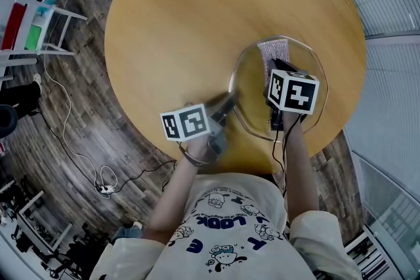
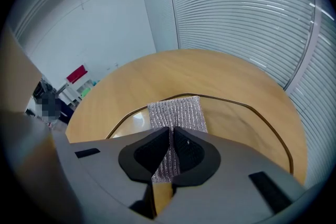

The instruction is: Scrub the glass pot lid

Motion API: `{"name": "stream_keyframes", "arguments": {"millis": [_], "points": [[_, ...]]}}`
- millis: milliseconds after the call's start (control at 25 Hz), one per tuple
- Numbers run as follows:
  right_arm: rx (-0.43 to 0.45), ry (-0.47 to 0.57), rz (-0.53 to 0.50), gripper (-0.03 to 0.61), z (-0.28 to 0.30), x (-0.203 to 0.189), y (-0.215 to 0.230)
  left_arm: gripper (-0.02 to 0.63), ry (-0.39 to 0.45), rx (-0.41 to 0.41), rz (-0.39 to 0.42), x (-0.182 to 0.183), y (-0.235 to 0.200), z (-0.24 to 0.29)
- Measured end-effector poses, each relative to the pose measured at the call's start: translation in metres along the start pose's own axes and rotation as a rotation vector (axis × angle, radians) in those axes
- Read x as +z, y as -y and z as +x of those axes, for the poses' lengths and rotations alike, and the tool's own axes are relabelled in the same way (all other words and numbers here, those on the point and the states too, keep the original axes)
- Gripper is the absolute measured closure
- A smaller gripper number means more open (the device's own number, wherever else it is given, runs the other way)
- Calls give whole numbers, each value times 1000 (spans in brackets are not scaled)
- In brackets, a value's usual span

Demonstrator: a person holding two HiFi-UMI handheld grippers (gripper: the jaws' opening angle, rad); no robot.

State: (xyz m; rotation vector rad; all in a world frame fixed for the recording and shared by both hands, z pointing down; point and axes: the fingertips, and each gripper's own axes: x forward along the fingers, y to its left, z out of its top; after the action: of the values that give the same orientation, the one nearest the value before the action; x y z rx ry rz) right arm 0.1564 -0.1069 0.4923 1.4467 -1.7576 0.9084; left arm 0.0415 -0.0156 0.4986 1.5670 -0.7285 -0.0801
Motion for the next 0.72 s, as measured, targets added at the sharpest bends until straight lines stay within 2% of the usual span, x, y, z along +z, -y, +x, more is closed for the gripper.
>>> {"name": "stream_keyframes", "arguments": {"millis": [720], "points": [[-26, 2, 22, 535, -5, 0, 18, 540, 19, -9, 4, 6, 2, -2]]}}
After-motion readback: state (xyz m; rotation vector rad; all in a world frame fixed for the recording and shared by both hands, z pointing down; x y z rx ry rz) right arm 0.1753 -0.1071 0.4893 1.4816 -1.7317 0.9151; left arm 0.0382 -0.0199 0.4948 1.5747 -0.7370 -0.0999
